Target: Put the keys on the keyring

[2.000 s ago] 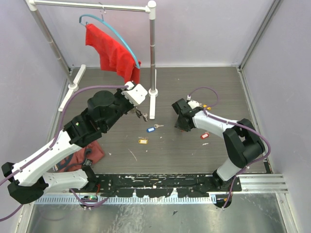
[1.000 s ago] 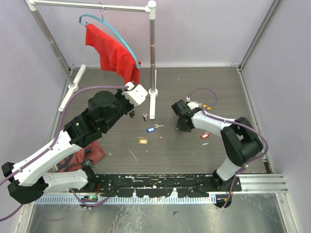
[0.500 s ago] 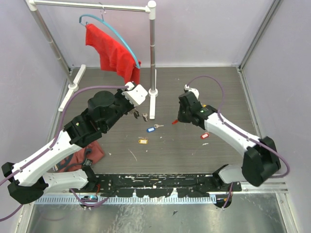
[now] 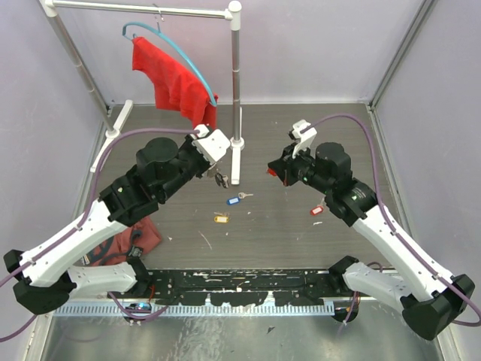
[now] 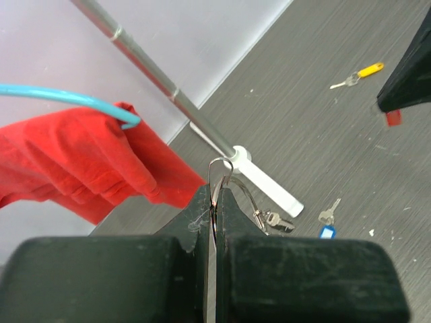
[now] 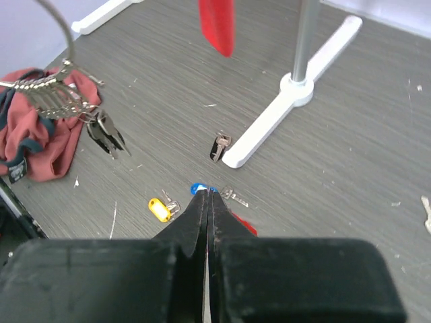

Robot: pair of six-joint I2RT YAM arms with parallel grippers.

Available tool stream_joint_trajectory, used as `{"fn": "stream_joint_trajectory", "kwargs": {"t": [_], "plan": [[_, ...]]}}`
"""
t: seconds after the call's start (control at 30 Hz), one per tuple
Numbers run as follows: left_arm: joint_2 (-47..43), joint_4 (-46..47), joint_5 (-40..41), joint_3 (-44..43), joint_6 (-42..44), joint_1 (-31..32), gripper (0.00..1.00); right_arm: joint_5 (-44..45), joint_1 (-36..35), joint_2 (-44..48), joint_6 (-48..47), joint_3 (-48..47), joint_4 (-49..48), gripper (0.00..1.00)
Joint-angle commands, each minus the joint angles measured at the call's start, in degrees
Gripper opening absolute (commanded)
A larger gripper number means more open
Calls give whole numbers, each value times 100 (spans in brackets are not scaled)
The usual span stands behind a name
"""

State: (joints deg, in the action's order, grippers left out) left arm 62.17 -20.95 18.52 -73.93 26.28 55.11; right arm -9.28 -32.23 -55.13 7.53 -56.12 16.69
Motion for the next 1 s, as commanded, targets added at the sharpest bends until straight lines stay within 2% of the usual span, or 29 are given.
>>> {"fn": "stream_joint_trajectory", "kwargs": {"t": [0.0, 0.23, 0.37, 0.43, 0.63, 0.97], "plan": [[40, 83, -473, -478, -226, -24, 0, -583, 12, 168, -814, -317, -391, 1], [175, 39, -740, -782, -275, -25, 0, -1084, 11, 1121, -1968, 8, -1139, 1], [317, 65, -911, -944, -297, -19, 0, -2013, 6, 1382, -2910, 95, -1321, 1], [362, 65, -1032, -1021, -320, -22, 0, -2656, 6, 1399, -3449, 149, -1374, 1], [377, 65, -1405, -1173, -501, -19, 0, -3428, 3, 1297, -4240, 166, -1783, 1], [252, 33, -1852, -1228, -675, -16, 0, -3719, 7, 875, -5479, -107, -1993, 1]]}}
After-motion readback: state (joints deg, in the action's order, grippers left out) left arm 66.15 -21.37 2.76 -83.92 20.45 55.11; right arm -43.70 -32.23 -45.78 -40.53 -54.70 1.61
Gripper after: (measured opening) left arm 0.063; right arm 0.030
